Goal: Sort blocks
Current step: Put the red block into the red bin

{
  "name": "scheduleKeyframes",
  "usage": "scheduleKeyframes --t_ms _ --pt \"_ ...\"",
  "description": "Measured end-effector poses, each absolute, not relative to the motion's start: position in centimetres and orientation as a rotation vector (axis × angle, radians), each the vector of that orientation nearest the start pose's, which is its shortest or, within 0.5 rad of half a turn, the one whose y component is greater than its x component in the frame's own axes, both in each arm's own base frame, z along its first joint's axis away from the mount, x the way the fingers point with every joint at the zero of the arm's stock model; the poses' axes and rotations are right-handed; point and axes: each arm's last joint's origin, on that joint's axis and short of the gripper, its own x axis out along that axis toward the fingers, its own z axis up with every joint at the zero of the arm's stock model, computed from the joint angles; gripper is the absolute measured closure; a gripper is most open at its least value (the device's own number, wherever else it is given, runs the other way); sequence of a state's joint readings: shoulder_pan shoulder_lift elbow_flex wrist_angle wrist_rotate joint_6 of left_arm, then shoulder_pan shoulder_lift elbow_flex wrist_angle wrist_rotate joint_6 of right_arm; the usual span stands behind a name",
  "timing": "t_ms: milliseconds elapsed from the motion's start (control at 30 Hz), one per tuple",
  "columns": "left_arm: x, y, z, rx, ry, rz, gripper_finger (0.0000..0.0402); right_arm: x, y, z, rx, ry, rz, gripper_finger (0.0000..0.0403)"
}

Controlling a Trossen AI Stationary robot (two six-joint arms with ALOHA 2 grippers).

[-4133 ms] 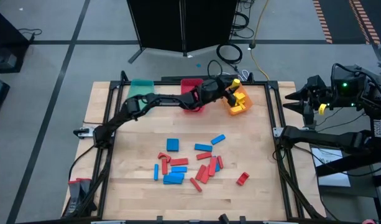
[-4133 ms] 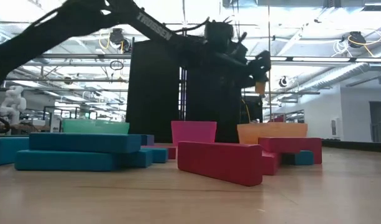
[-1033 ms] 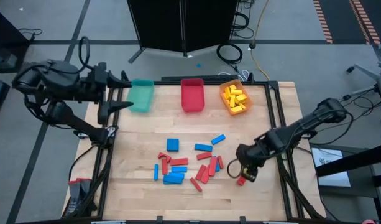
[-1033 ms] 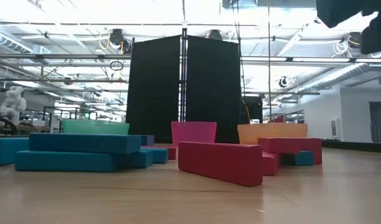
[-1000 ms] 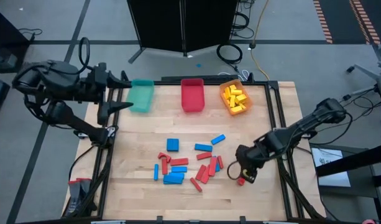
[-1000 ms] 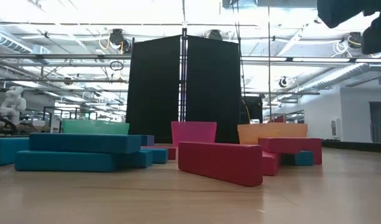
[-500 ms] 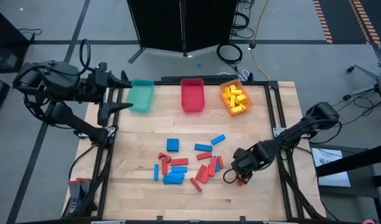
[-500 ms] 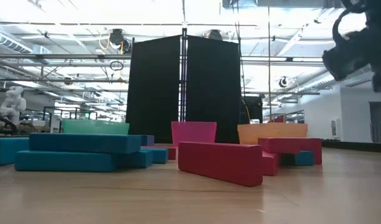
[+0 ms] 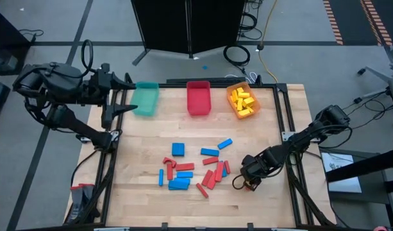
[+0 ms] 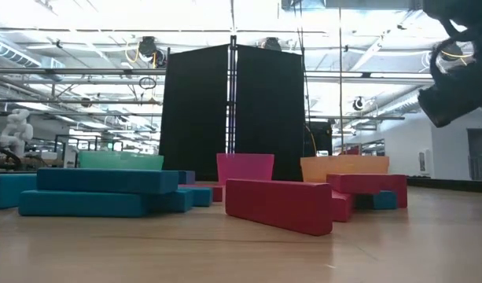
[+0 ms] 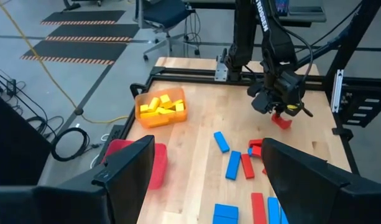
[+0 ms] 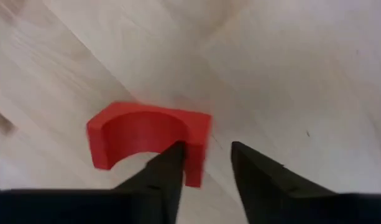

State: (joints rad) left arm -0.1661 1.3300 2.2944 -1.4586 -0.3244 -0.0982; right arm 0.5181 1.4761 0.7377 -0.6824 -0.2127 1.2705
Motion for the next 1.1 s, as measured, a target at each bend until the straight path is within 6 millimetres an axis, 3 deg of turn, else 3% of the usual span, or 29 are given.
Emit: scheduleKeyframes --t_ms 267,500,667,867,967,1100 --pt "13.1 -1.3 55.0 0.025 0.471 0.179 0.0100 19.6 12.1 14.8 0.751 1.559 -0.313 0.0383" --pt "13.1 -1.3 55.0 0.025 0.472 0.180 0.0100 20.1 12.2 15.3 0.737 1.497 -0.339 0.0387" --pt "12.5 -1.2 55.2 0.022 0.460 0.180 0.0100 22.5 11.6 17.9 0.708 1.366 -0.366 0.0387" --pt "9.9 -0.7 55.8 0.007 0.394 0.174 0.0100 25.8 7.5 22.1 0.674 1.241 -0.454 0.0387" --pt "7.9 -0.3 56.2 -0.006 0.330 0.208 0.0100 27.5 4.1 24.3 0.643 1.154 -0.452 0.0387" --pt "6.5 0.2 55.7 0.002 0.306 0.288 0.0100 29.0 -1.5 26.7 0.616 1.029 -0.476 0.0387"
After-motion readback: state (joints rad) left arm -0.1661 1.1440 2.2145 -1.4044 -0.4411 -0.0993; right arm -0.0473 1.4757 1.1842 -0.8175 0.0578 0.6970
